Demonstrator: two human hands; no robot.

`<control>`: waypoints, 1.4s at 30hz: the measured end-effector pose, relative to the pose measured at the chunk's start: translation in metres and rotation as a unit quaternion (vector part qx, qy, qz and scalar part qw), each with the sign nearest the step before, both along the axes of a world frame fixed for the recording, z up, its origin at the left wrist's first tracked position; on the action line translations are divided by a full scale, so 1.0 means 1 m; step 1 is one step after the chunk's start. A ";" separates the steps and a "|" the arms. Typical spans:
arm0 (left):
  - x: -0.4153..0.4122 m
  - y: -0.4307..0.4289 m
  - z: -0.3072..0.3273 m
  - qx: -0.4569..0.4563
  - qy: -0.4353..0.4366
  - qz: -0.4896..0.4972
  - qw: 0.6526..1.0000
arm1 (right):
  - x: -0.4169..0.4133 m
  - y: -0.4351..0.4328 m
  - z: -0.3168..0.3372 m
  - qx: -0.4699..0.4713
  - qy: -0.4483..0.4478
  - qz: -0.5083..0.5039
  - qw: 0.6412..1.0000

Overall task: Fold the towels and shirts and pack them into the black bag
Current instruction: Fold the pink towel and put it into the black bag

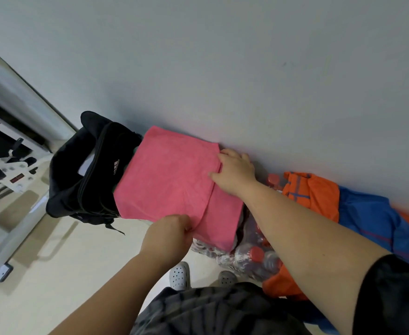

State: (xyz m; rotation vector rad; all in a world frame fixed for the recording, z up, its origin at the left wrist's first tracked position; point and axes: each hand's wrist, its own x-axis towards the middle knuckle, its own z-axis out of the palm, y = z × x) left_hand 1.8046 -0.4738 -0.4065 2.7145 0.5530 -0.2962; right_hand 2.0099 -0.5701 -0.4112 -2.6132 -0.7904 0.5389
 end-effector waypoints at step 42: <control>0.048 0.060 -0.003 0.127 0.021 -0.048 0.991 | -0.066 -0.014 -0.013 -0.046 -0.001 0.058 0.997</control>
